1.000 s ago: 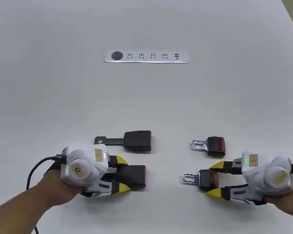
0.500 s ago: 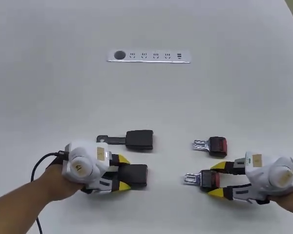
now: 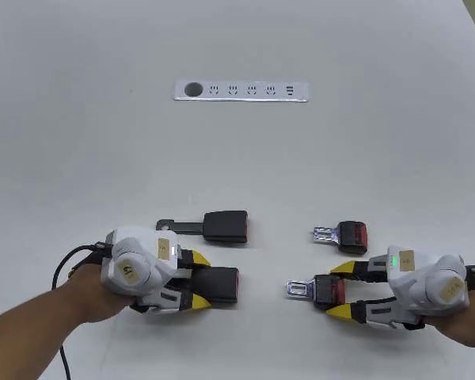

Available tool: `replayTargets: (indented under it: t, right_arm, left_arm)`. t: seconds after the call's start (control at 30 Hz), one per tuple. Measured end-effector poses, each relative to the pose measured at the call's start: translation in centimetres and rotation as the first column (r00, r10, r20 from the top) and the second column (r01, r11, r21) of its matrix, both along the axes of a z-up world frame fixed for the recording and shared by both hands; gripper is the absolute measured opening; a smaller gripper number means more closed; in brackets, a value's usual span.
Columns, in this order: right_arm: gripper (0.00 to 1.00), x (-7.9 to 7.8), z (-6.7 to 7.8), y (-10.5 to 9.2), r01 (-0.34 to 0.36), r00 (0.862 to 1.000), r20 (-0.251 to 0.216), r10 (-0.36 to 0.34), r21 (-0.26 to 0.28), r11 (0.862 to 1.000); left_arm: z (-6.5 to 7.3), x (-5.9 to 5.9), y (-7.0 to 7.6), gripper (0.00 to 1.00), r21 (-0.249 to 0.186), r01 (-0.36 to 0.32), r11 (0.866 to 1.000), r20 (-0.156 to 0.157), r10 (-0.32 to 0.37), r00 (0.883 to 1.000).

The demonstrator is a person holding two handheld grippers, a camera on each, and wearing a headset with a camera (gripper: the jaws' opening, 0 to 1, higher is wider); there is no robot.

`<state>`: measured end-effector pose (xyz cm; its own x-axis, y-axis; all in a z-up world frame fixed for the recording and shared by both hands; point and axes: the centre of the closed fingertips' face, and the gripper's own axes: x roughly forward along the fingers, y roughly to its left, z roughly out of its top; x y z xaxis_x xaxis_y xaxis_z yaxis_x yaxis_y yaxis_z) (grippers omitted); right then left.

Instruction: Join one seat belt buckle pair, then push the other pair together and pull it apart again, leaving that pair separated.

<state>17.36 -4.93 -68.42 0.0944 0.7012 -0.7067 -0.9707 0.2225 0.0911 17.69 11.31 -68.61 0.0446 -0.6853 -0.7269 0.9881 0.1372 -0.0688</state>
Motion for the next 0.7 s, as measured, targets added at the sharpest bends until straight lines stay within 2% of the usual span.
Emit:
replayTargets:
  t: [0.37,0.7]
  right_arm:
    - [0.32,0.0,0.1,3.2,-0.018,1.000,0.009,0.017,0.021,1.000]
    - [0.32,0.2,0.1,5.2,-0.032,0.999,0.015,0.031,0.032,0.999]
  left_arm:
    - [0.0,0.0,0.1,0.34,0.005,0.004,1.000,0.000,-0.004,1.000]
    - [-0.1,0.0,0.2,0.34,0.009,0.007,1.000,-0.003,-0.007,1.000]
